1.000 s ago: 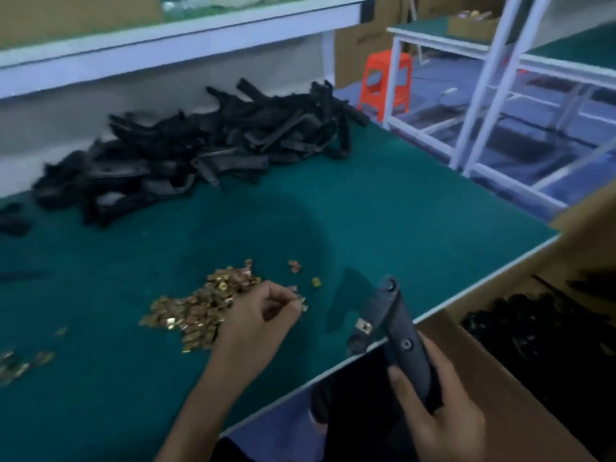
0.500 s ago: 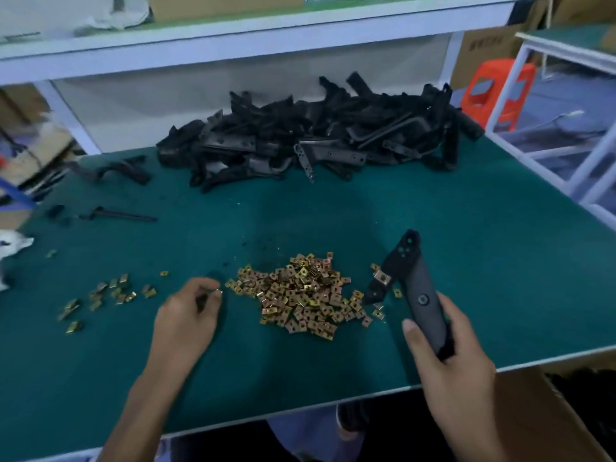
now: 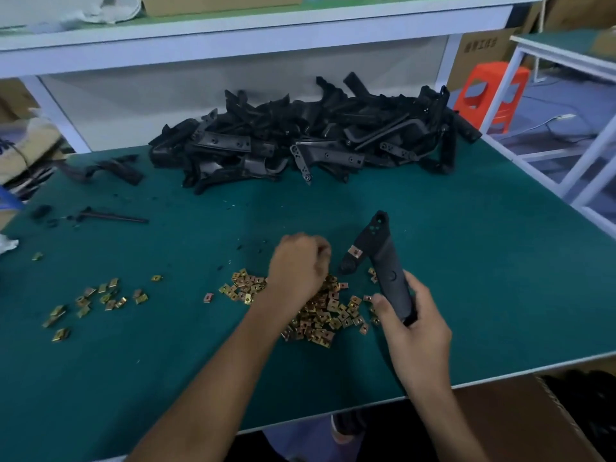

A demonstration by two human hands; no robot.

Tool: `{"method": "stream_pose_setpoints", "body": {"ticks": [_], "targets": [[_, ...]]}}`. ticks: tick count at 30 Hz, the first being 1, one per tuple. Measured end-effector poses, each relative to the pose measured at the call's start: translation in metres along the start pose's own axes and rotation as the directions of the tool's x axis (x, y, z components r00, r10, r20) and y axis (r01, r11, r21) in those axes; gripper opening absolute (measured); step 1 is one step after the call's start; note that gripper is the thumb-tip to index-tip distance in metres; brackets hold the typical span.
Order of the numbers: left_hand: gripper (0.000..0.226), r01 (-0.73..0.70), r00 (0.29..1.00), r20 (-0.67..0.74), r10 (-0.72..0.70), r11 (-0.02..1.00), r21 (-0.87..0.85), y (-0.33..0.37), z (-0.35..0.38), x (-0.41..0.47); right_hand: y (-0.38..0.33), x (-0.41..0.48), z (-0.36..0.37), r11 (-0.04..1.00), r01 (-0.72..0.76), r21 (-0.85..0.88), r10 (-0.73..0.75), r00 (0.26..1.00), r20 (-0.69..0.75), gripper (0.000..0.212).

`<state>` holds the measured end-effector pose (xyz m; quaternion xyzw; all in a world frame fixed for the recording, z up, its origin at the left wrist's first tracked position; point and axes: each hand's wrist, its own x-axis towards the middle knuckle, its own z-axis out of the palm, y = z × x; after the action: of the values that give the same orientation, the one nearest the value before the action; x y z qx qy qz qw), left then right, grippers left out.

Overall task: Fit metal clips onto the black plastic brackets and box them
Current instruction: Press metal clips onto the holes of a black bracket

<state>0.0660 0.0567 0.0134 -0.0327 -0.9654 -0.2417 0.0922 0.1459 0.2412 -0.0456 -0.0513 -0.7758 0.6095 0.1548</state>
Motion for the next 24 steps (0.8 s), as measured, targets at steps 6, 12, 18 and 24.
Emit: {"method": "stream_pose_setpoints", "body": {"ticks": [6,12,18,24], "targets": [[0.016,0.069,0.986,0.133,-0.105,0.965,0.251,0.013,0.019,0.02,0.003,-0.001,-0.001,0.998,0.03,-0.047,-0.03,1.0,0.0,0.043],[0.025,0.109,0.977,0.151,-0.151,0.96,0.257,0.005,0.014,0.021,0.005,-0.002,-0.003,0.996,0.041,-0.077,-0.039,0.999,0.027,0.046],[0.027,0.147,0.982,0.101,-0.158,0.983,0.113,0.0,0.005,0.018,0.003,-0.002,-0.003,0.996,0.042,-0.085,-0.038,0.998,0.049,0.046],[0.007,0.254,0.967,0.145,-0.211,0.715,-0.651,-0.001,-0.012,0.011,0.001,-0.005,-0.002,0.992,0.068,-0.109,-0.058,0.994,0.093,0.046]]}}
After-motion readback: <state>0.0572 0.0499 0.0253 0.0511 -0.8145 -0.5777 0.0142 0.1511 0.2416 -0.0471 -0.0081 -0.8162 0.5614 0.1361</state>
